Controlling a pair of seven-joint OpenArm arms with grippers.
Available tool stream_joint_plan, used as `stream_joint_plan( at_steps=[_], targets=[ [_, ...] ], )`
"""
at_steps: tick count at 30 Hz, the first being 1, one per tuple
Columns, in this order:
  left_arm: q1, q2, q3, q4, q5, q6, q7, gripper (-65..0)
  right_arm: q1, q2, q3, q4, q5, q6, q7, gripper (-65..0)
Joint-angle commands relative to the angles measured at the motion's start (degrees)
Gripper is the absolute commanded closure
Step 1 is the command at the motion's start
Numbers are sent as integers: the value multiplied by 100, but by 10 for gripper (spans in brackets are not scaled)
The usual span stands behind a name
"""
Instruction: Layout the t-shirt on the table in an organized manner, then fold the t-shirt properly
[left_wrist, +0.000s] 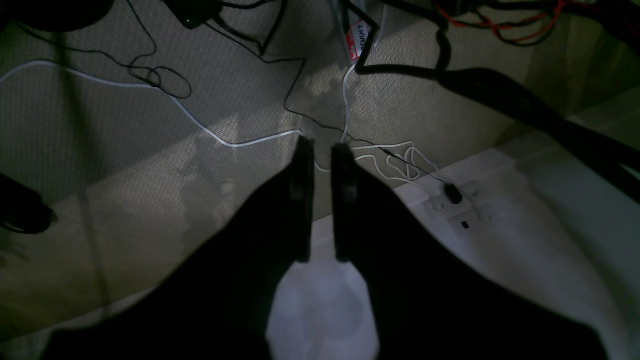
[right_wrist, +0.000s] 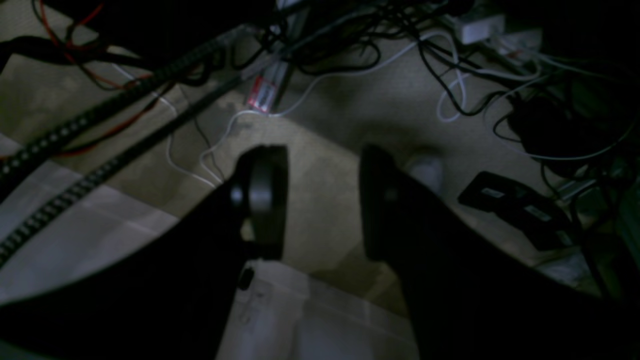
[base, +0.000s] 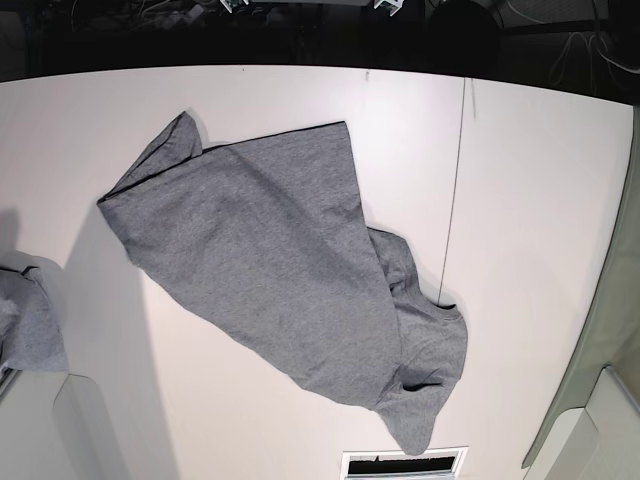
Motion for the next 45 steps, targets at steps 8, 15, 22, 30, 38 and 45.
stream_joint_plan(
  at_steps=[8,15,22,30,38,45],
  targets=[
    [37,0,4,26,-20,-55,-39,-67,-37,13,4,26,-17,61,26,-240],
    [39,0,4,26,-20,-55,-39,-67,-37,11,4,26,-17,61,44,-240],
    [197,-4,4,229,-17,-55,225,-67,-39,15,4,33,-20,59,42,-240],
    [1259,-398,-33,2201,-22,-52,446,-80,-791,236,4,1080,-17,37,42,-240],
    [2511,-697,-1309,4889,-192,-59,892,-167,-2253,894,4,3786,9,37,39,-240],
    [3250,-715,-2973,7211,-590,-627,1521,-167,-3338,1602,24,6124,413,33,13,-240]
  ],
)
